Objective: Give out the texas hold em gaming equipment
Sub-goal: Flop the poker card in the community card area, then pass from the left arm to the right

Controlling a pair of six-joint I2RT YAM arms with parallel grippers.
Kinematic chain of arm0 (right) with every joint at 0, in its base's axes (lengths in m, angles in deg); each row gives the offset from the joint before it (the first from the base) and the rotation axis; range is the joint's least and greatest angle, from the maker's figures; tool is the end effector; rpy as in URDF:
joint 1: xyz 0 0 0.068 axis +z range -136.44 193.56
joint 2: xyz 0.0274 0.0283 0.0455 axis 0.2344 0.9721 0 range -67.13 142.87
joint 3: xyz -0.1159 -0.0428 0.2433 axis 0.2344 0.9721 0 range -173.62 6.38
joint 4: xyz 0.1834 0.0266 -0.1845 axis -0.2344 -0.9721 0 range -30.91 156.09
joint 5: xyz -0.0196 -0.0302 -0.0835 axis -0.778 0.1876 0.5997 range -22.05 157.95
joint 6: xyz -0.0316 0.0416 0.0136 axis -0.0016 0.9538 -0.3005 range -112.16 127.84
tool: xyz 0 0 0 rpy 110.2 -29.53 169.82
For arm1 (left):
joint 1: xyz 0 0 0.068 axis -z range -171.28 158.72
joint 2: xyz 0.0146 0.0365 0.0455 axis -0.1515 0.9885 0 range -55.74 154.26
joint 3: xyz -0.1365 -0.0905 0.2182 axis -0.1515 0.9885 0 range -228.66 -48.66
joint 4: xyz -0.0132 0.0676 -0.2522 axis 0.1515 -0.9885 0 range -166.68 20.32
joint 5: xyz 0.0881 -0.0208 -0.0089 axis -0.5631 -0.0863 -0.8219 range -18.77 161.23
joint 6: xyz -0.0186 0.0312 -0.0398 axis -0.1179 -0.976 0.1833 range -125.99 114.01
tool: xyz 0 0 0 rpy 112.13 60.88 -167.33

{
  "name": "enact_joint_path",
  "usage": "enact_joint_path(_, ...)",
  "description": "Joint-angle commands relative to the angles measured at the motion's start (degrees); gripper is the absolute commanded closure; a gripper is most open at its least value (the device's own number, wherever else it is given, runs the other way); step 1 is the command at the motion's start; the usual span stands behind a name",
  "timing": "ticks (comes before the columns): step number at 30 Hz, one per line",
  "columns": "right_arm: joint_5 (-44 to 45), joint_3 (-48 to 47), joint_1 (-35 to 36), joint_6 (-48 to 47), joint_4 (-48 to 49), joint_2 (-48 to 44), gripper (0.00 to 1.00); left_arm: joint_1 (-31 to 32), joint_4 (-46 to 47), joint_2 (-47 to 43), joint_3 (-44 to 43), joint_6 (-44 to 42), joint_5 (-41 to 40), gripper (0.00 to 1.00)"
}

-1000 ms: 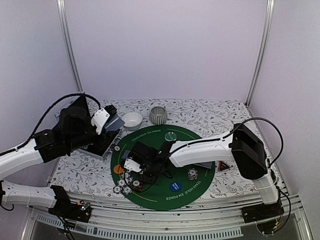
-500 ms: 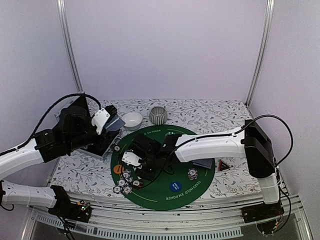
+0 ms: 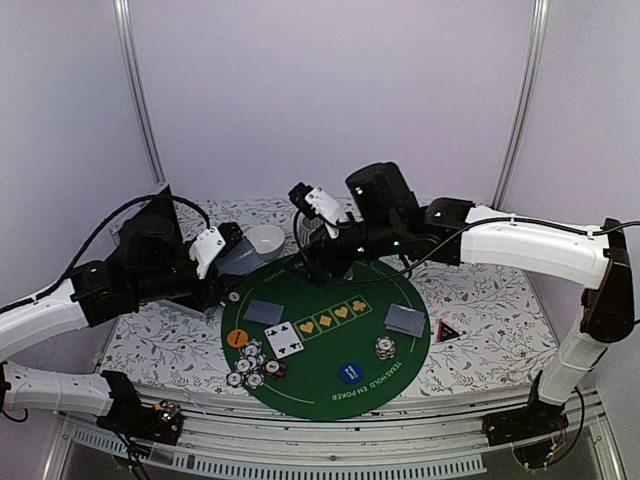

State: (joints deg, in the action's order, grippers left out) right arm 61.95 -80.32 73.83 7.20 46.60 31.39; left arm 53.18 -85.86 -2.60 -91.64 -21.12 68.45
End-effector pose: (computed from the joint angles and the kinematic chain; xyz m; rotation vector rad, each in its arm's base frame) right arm 0.1974 0.3533 0.3262 -1.1712 1.8638 0.7150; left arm 0.1521 -0.1469 0.2920 0.9876 1.7861 -0.2727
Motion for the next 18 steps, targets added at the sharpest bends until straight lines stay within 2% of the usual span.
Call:
enact_joint_path(1, -13.12, 2.98, -1.38, 7.38, 12.44, -2.05, 0.05, 1.07, 0.85, -1.00, 0.90, -2.69, 6.56, 0.53)
enact_joint_path(3, -16.12, 1.67, -1.39, 9.13, 14.55, -0.70, 0.00, 2.24, 0.78, -1.03, 1.32, -3.62, 6.80, 0.54)
enact_joint_path(7, -20.24, -1.41, -1.39, 12.74, 16.70, 4.15, 0.01, 4.47, 0.52, -0.85, 1.67, -4.82, 6.11, 0.54)
enact_joint_path(14, -21.59, -5.87, -1.21, 14.75, 15.52, 10.74, 0.01, 5.61, 0.80, -0.96, 2.11, -5.05, 6.37, 0.54)
enact_joint_path(18, -18.68, -7.17, -1.21, 14.47, 13.49, 12.46, 0.02, 5.76, 0.78, -0.91, 2.02, -5.00, 6.45, 0.54)
